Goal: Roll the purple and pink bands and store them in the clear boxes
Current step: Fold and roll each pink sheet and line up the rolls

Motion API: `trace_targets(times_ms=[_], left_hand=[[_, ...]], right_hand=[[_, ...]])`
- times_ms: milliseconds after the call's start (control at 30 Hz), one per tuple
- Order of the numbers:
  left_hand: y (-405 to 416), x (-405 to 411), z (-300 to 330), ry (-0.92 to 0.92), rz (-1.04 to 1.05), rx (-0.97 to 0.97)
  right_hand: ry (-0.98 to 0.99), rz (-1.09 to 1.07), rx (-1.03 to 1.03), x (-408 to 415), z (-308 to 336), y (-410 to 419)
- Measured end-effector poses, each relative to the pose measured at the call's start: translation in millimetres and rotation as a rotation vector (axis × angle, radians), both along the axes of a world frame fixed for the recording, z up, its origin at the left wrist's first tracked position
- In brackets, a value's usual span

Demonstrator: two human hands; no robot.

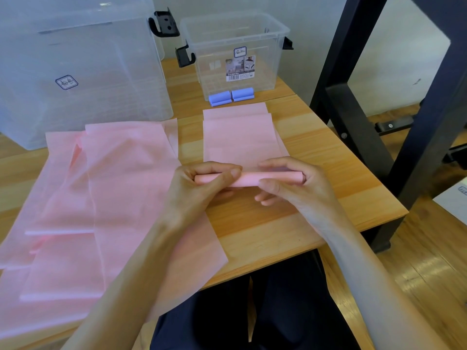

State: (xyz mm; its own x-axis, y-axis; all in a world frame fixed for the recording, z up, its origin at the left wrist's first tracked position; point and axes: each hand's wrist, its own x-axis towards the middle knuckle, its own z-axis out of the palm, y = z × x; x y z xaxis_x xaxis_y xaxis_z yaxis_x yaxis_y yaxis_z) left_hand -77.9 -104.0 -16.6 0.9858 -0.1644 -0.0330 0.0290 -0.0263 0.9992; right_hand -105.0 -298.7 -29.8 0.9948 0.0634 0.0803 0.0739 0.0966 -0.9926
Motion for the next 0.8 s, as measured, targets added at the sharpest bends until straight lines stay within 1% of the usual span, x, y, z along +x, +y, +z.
trace_targets(times_ms=[67,200,300,400,467,633,800], left_hand=[[0.5,0.0,0.0,0.017,-0.001,-0.01],[2.4,-1.2,0.5,-0.052,-0.058,0.064],[2.2,-0.5,-0.2,-0.059,-0.047,0.051],[0.5,0.0,0.2,-0.015,0.001,0.015],[-0.4,-0.2,0.8,0.016,-0.002,-0.01],[0.0,-0.9,0.4,-0.014,-0.038,0.044],[0.1,-0.3,1.2,-0.003,-0.026,-0.021]], right_hand=[[-0.014,0.016,-0.01,-0.6,0.0,-0.7],[-0.008,-0.028,-0.012,-1.1,-0.8,-0.8],[0.001,-0.027,-0.002,-1.0,0.1,0.3],[-0.006,-0.001,0.002,-0.7,0.3,0.6],[-0.023,-0.001,-0.009,-0.4,-0.2,0.1],[-0.009,-0.055,0.004,-0.8,-1.7,0.0],[0.002,0.003,0.002,0.3,-0.4,-0.6]])
